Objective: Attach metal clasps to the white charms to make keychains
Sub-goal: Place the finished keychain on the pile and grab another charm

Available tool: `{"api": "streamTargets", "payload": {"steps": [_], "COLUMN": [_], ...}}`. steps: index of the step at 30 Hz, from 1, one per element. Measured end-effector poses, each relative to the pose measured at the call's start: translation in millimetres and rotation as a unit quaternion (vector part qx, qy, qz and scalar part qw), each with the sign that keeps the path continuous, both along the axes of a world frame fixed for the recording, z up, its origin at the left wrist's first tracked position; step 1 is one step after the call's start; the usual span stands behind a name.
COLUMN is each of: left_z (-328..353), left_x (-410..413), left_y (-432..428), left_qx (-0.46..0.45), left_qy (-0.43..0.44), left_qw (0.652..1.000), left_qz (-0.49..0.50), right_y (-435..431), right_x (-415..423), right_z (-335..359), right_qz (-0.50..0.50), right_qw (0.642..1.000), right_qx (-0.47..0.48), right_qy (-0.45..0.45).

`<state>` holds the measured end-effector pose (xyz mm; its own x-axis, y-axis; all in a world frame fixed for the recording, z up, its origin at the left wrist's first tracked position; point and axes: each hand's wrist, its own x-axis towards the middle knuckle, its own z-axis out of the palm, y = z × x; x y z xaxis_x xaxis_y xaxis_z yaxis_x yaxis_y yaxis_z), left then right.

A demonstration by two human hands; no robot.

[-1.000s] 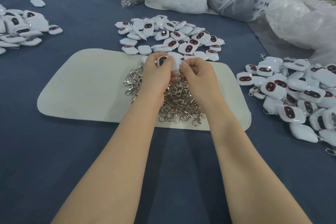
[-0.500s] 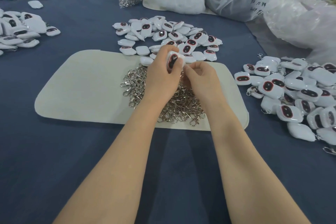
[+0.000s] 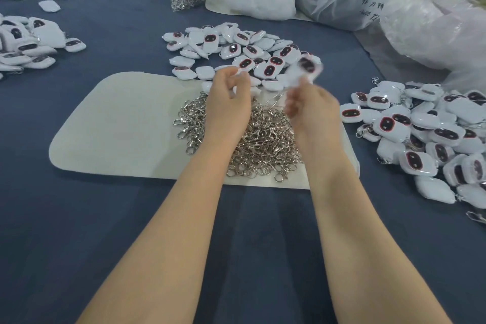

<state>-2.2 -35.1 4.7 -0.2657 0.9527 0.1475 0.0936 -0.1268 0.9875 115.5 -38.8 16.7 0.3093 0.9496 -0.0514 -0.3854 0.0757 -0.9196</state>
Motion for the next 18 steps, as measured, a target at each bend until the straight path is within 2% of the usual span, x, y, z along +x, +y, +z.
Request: {"api": "streamTargets", "payload": {"steps": [2, 3, 5, 6, 7, 8, 10, 11, 14, 18], "left_z": [1, 0, 0, -1, -1, -1, 0, 0, 1, 2], "left_x": [-1, -2, -3, -4, -4, -4, -5, -6, -7, -8], "left_y": [0, 0, 1, 1, 1, 2, 3, 3, 4, 5], "left_qx": [-0.006, -0.011, -0.021, -0.025, -0.028, -0.030, -0.032, -0.034, -0.053, -0.069], "left_qy": [-0.002, -0.009, -0.027, -0.031, -0.034, -0.038, -0.051, -0.058, -0.074, -0.087], "left_qw": [1.000, 1.000, 0.999, 0.999, 0.998, 0.998, 0.996, 0.996, 0.993, 0.991], "left_qz": [0.015, 0.021, 0.026, 0.029, 0.036, 0.044, 0.060, 0.064, 0.072, 0.074], "right_y": [2, 4, 5, 5, 5, 5, 3, 2, 2, 9], "right_x": [9, 14, 18, 14, 10, 6, -3, -6, -15, -23], "right_z": [4, 2, -1, -3, -4, -7, -14, -17, -26, -32], "right_qz": [-0.073, -0.087, -0.104, -0.105, -0.099, -0.083, -0.042, -0.020, 0.039, 0.076], "right_qw": [0.975, 0.963, 0.971, 0.984, 0.995, 0.989, 0.937, 0.910, 0.845, 0.787], "right_qx": [0.070, 0.085, 0.050, 0.018, -0.014, -0.036, -0.023, -0.007, 0.041, 0.035], "right_qy": [0.199, 0.241, 0.211, 0.140, 0.024, -0.115, -0.345, -0.414, -0.532, -0.611]}}
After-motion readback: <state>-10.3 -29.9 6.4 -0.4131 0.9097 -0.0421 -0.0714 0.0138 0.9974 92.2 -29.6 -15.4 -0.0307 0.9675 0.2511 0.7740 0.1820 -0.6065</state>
